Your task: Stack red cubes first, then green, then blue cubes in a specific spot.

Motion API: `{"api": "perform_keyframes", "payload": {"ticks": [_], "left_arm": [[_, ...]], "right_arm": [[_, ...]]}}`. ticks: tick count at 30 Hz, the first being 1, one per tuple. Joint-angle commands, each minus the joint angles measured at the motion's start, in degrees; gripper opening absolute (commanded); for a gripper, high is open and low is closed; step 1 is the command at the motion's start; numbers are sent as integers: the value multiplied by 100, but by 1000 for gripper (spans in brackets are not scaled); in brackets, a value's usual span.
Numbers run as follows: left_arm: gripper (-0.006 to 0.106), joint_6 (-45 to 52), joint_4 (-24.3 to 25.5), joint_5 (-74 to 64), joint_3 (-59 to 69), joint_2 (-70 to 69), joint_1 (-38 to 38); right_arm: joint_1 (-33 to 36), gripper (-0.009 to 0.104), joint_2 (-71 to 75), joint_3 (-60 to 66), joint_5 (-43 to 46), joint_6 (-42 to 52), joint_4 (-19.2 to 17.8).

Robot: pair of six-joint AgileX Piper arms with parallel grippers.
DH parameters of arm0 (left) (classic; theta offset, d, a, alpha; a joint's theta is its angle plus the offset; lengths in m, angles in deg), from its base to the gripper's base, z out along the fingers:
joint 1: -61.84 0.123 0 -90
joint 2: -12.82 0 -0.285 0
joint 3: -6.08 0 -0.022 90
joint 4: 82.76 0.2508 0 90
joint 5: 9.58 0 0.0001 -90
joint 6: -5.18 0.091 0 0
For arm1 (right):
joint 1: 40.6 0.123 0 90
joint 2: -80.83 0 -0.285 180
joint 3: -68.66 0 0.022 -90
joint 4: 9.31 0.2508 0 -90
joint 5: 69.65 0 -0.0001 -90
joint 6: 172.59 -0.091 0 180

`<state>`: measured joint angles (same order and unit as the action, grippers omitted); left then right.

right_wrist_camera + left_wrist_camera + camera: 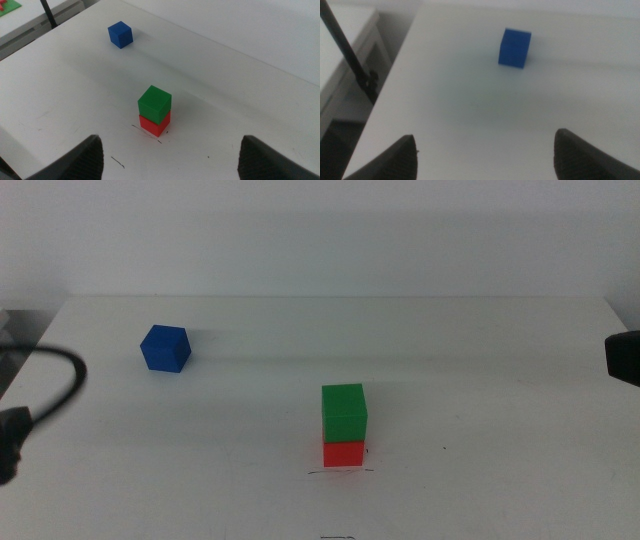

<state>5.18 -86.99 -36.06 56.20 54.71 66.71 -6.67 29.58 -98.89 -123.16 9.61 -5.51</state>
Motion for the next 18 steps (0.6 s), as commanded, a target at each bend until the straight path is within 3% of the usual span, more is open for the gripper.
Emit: {"api": "perform_keyframes", "payload": {"ticks": [1, 18], "left_arm": [[94, -83, -89, -293, -703, 257, -41], [94, 477, -97, -3217, -4573, 3822, -41]], "right_arm": [[-53, 93, -7, -166, 363, 67, -28], [-53, 93, -7, -166, 363, 67, -28]]}}
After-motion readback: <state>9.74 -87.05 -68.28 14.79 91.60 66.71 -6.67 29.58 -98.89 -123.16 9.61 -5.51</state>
